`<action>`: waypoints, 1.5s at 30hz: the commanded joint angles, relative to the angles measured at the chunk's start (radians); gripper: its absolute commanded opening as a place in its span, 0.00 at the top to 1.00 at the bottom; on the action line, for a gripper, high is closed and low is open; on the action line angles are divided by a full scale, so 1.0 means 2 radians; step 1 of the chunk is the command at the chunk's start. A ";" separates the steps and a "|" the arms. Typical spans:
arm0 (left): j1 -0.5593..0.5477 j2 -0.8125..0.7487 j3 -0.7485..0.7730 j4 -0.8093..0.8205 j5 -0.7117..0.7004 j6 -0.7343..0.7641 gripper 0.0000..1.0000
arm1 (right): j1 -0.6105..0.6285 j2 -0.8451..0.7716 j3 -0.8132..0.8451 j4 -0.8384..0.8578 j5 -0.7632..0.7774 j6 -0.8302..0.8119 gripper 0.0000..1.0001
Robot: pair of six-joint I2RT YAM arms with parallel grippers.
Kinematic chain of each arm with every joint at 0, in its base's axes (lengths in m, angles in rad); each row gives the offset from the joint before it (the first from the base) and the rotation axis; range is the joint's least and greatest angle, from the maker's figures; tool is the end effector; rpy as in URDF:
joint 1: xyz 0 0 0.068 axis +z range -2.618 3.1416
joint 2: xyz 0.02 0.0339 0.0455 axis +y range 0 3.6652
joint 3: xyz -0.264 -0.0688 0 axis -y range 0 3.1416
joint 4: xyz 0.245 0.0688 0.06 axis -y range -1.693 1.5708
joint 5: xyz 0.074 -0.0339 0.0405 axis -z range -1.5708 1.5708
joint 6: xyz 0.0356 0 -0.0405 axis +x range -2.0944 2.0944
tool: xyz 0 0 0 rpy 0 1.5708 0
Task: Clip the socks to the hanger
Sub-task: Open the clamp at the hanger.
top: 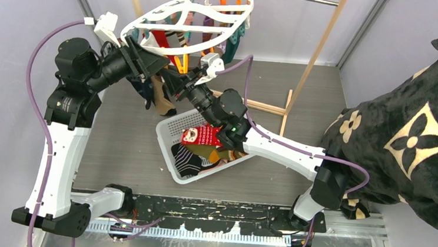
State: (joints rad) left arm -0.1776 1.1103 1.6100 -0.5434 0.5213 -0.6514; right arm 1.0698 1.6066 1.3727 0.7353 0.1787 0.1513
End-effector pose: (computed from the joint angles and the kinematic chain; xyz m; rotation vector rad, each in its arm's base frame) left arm 0.1876 -0.0517 0.5155 0.0224 1.7148 -1.0462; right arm 0.1868 0.3279 0.4313 -0.3441 1.0775 1.0005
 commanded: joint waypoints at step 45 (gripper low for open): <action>-0.002 -0.023 0.029 -0.047 -0.091 0.051 0.94 | 0.013 -0.076 -0.097 -0.497 -0.030 -0.186 0.22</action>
State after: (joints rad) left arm -0.1814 1.0878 1.6360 -0.6216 0.3351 -0.5644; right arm 1.0958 1.3415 1.0740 -0.2417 0.1902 -0.0929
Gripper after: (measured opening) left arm 0.172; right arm 0.817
